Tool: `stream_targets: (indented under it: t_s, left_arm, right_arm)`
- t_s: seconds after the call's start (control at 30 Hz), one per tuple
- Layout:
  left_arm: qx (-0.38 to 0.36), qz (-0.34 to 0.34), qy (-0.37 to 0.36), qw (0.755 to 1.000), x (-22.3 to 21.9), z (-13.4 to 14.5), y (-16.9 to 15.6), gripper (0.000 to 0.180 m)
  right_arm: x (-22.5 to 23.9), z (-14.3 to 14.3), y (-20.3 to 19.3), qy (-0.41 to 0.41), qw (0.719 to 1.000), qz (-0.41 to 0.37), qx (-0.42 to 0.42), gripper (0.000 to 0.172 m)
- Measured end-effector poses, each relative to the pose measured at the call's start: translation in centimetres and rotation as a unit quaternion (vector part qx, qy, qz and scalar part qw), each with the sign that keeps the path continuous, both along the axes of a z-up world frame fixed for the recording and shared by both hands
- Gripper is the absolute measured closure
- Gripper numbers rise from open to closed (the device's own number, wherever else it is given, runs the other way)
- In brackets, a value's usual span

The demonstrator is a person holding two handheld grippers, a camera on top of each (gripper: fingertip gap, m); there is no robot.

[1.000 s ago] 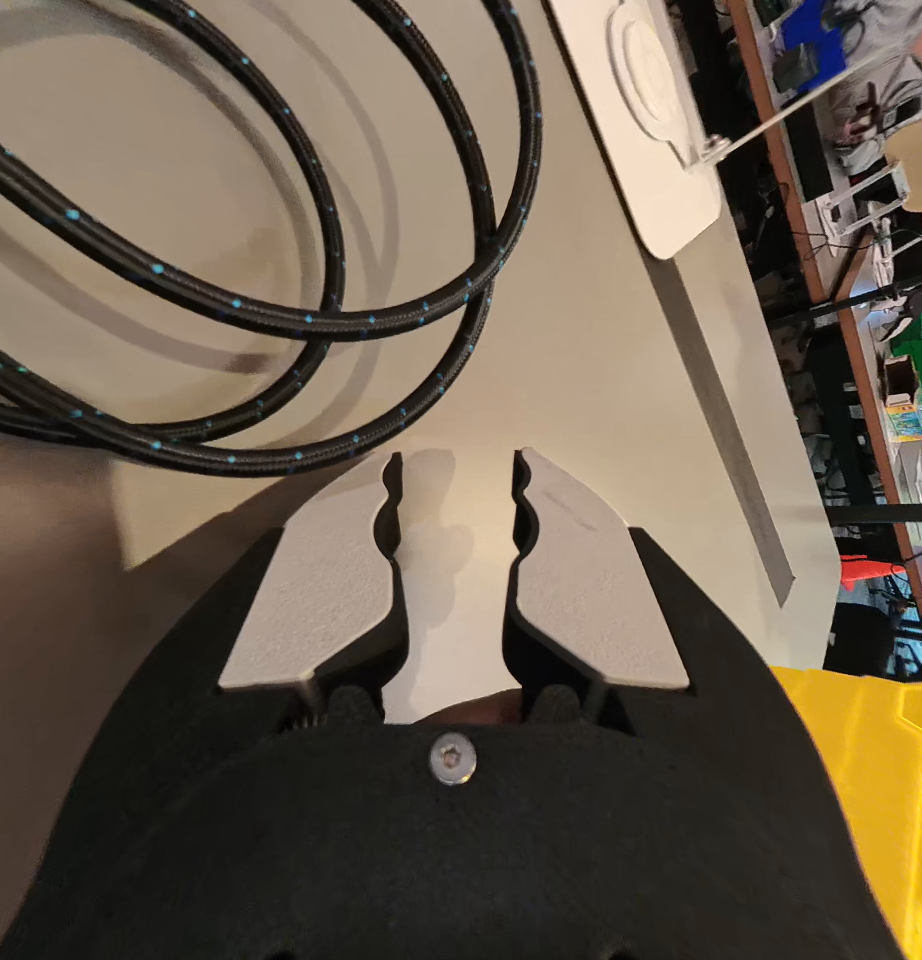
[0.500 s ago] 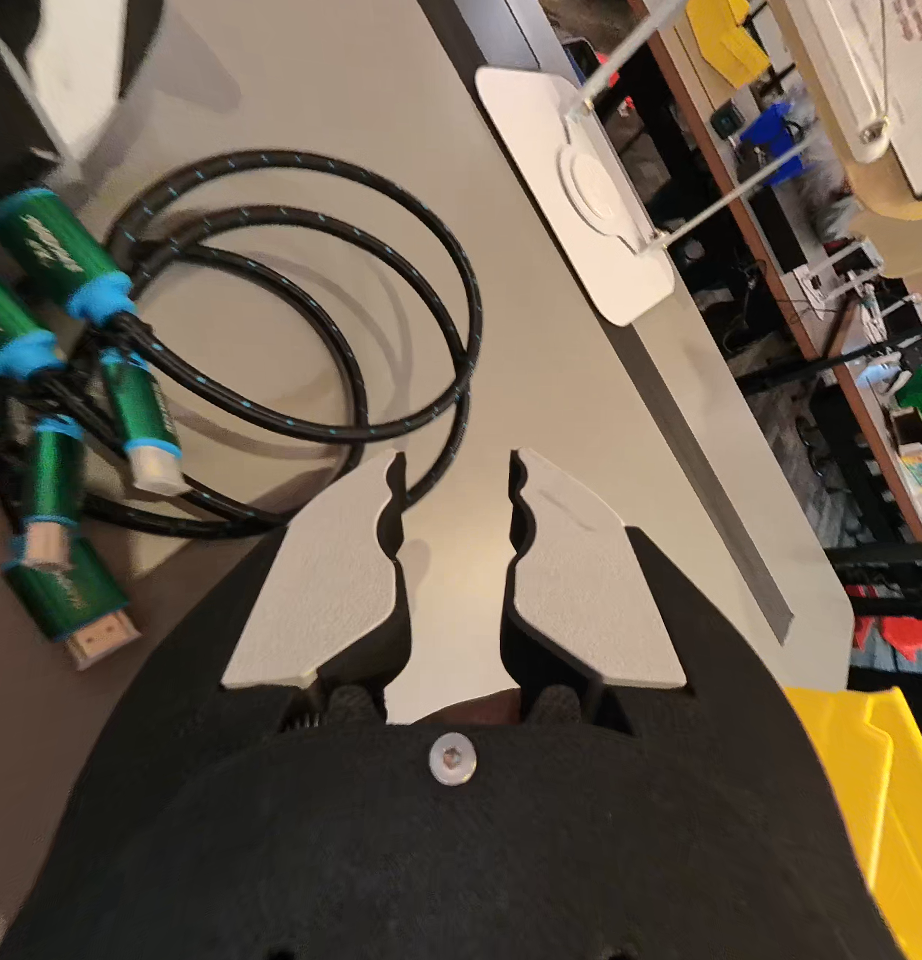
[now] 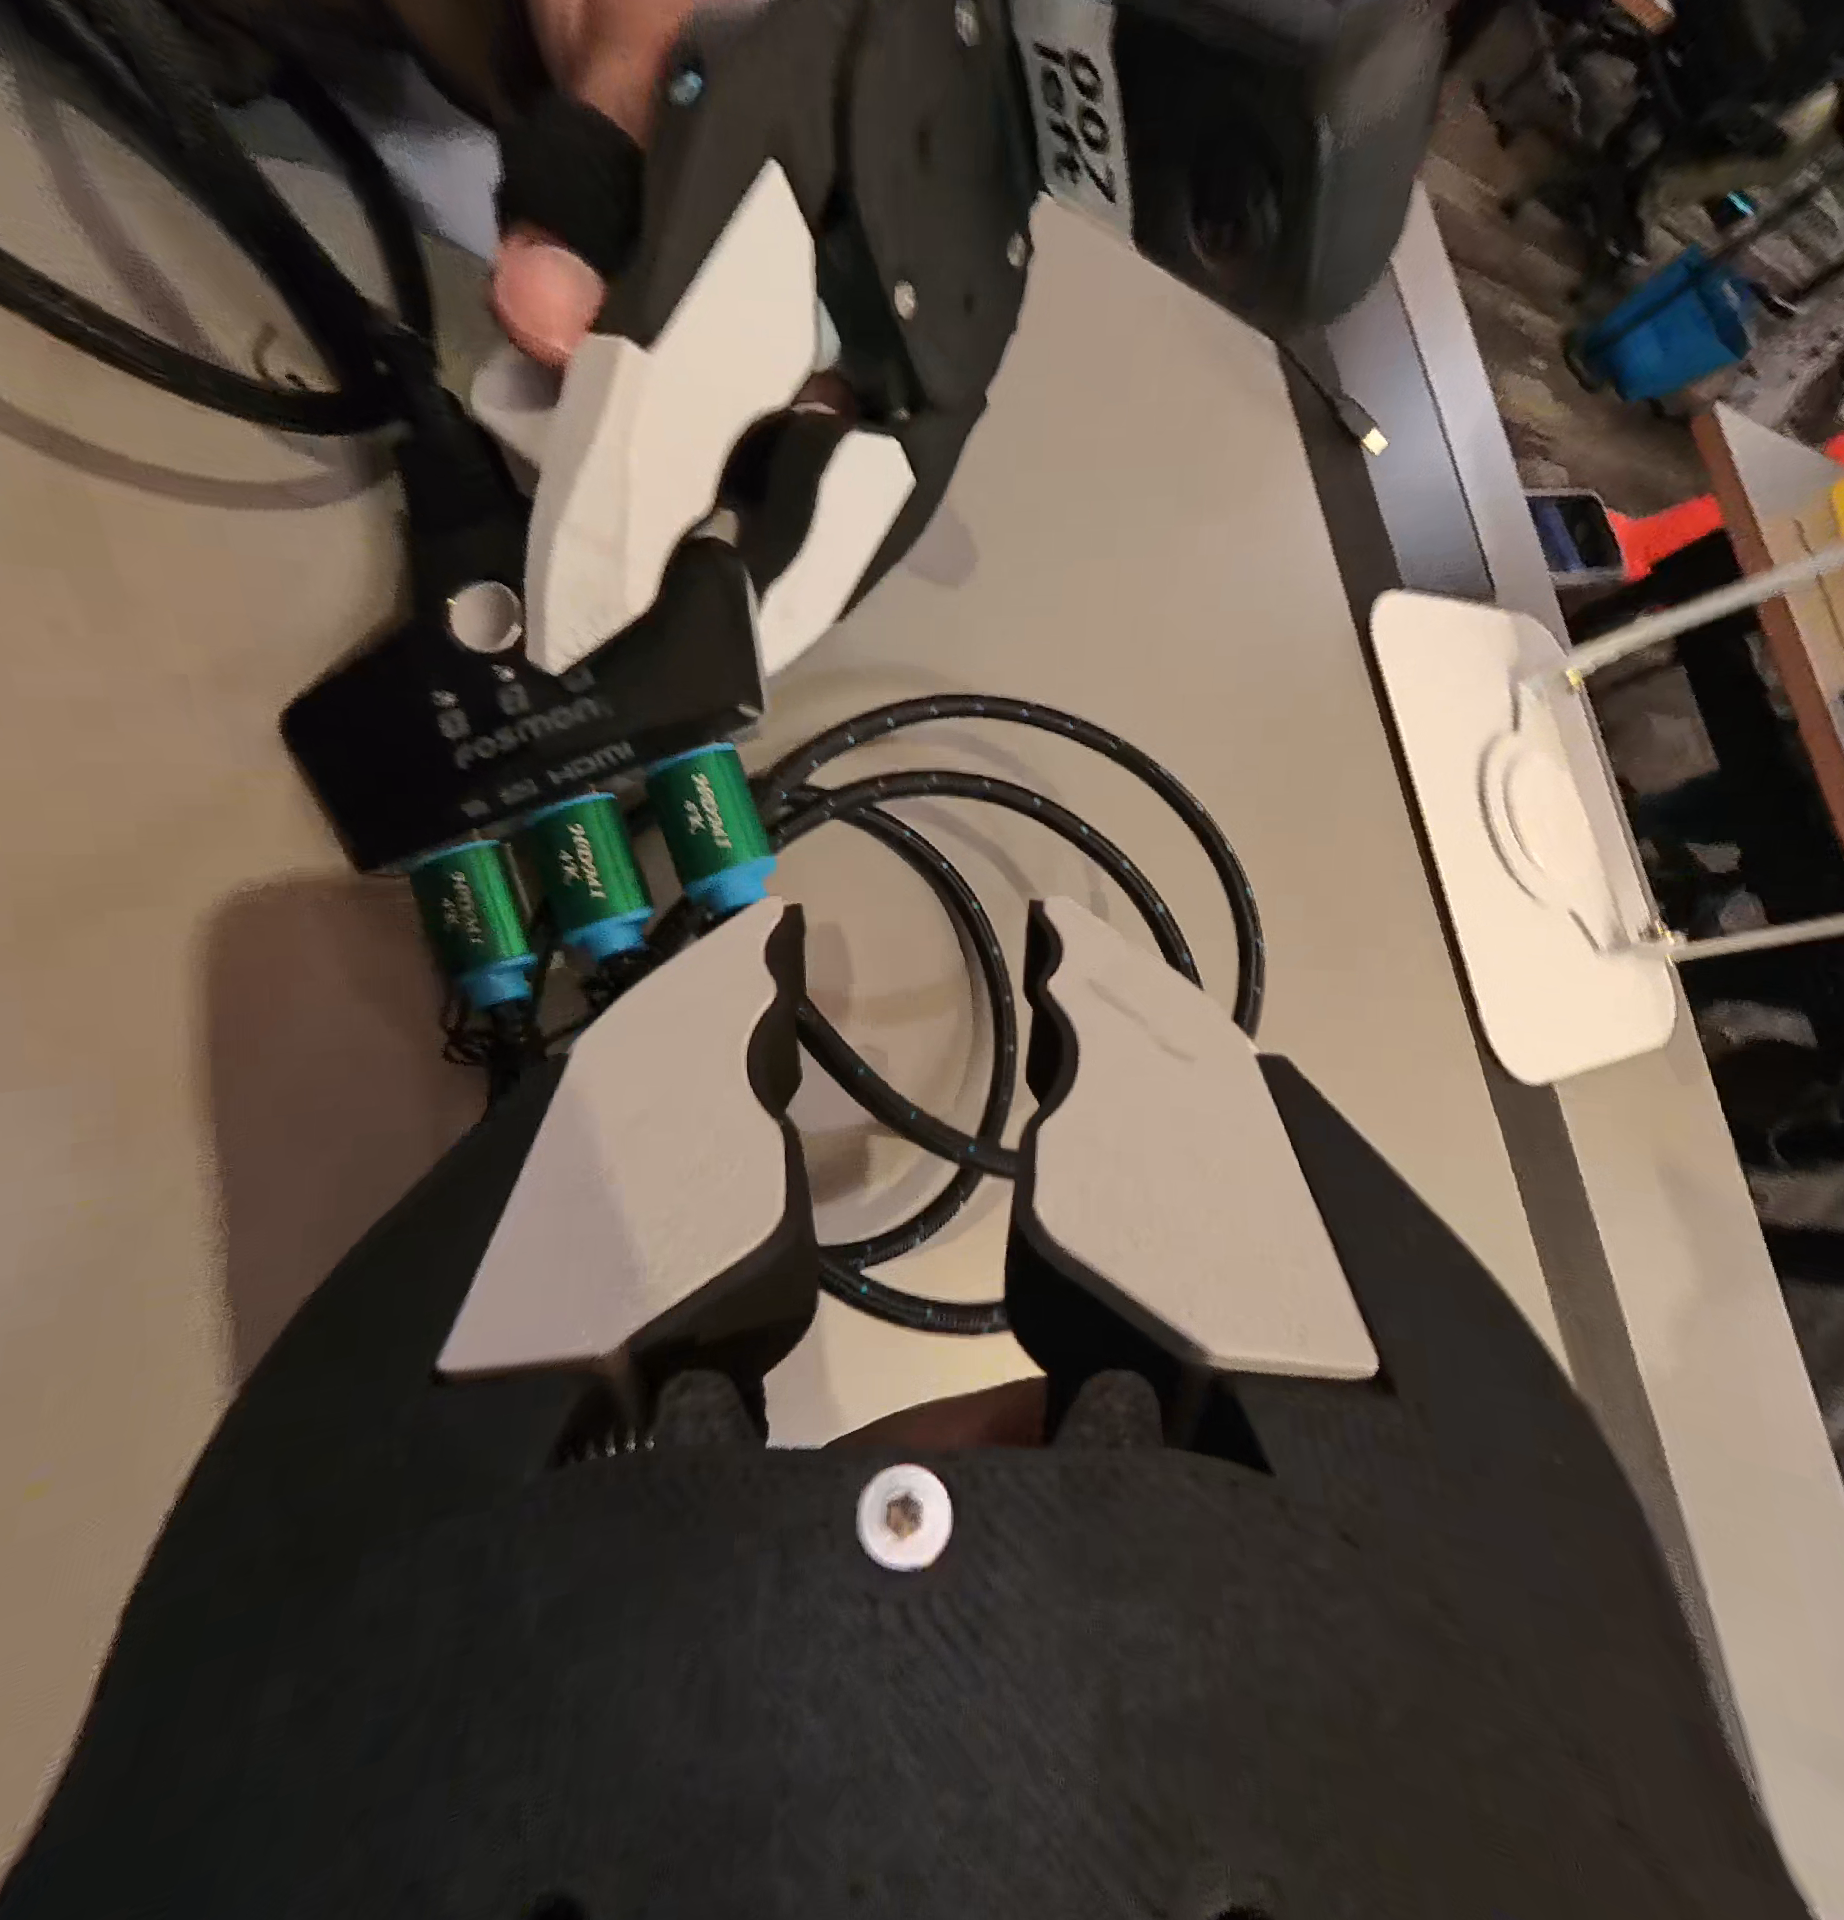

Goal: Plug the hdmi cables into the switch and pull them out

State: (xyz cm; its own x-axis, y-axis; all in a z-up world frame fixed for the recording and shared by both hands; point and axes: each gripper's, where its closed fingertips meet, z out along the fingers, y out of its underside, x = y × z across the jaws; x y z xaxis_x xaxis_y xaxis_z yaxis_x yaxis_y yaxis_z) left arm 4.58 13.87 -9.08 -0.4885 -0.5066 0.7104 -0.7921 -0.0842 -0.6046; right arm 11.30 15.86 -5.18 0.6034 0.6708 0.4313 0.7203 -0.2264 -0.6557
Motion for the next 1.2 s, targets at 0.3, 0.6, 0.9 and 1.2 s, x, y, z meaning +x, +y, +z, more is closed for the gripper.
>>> stream_targets:
  t_s: [0.3, 0.6, 0.9, 1.2]
  left_arm:
    - [-0.007, 0.007, 0.003, 1.000, 0.1, -0.2, 0.1, 0.154]
    - [-0.010, 0.008, 0.010, 1.000, 0.2, -0.3, 0.1, 0.154]
    - [-0.010, 0.008, 0.009, 1.000, 0.2, -0.3, 0.1, 0.154]
    - [0.000, -0.027, 0.000, 1.000, -0.2, -0.3, -1.2, 0.153]
  right_arm:
    - [-2.2, -1.5, 1.2, -0.010, 0.997, 0.062, -0.043, 0.129]
    - [-3.0, -1.2, 0.1, 0.000, 0.995, 0.083, -0.062, 0.129]
    - [-3.2, -3.2, -0.3, -0.039, 0.991, 0.090, -0.088, 0.131]
    - [-3.9, -3.8, -2.0, -0.029, 0.982, 0.122, -0.144, 0.143]
